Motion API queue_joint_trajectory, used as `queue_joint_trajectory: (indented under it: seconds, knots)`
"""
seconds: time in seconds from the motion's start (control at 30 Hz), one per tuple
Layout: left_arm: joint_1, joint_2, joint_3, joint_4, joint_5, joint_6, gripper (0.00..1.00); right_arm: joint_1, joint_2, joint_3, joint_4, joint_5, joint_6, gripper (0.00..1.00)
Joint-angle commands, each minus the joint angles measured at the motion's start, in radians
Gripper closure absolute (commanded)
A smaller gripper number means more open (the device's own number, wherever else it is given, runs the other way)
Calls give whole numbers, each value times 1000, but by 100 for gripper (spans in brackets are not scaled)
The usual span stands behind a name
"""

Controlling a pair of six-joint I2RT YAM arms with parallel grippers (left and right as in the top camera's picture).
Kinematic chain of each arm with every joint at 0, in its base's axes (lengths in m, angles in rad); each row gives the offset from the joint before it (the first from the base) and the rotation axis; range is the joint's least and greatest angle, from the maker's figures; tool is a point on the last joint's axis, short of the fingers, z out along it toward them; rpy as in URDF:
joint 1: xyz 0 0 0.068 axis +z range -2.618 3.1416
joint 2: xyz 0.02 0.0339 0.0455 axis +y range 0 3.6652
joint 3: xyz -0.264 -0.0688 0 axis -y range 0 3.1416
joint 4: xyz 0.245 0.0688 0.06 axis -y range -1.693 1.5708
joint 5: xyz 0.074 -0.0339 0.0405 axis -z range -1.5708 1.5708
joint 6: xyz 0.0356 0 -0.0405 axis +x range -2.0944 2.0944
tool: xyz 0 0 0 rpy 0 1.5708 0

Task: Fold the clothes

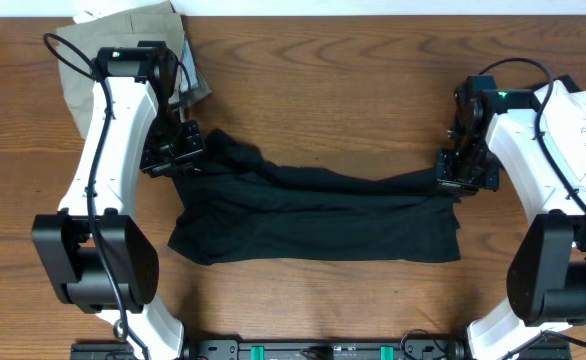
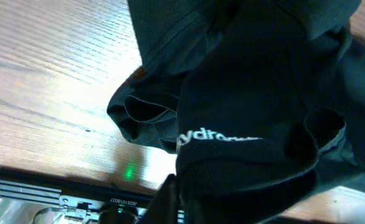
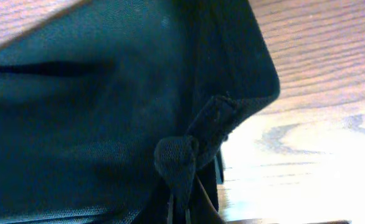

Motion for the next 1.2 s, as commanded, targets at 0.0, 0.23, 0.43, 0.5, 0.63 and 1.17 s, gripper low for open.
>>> queue_joint_trajectory:
  seconds: [0.0, 0.23, 0.43, 0.5, 0.63, 1.17]
  knots:
    - [3, -7, -4, -9, -41, 11, 85, 6, -4, -3, -18, 109, 41, 92]
    - [3, -7, -4, -9, -42, 10, 73, 1, -4, -3, -23, 146, 53, 67]
    - [3, -7, -3, -6, -41, 10, 73, 1, -4, -3, -24, 151, 53, 13]
    - [3, -7, -3, -6, -41, 10, 74, 1, -4, -2, -23, 158, 54, 3]
    - [3, -7, -3, -5, -36, 10, 80, 1, -5, 10, -24, 190, 84, 1]
    - [-113, -52, -3, 120, 161, 116, 94, 58, -16, 88, 131, -457, -199, 22]
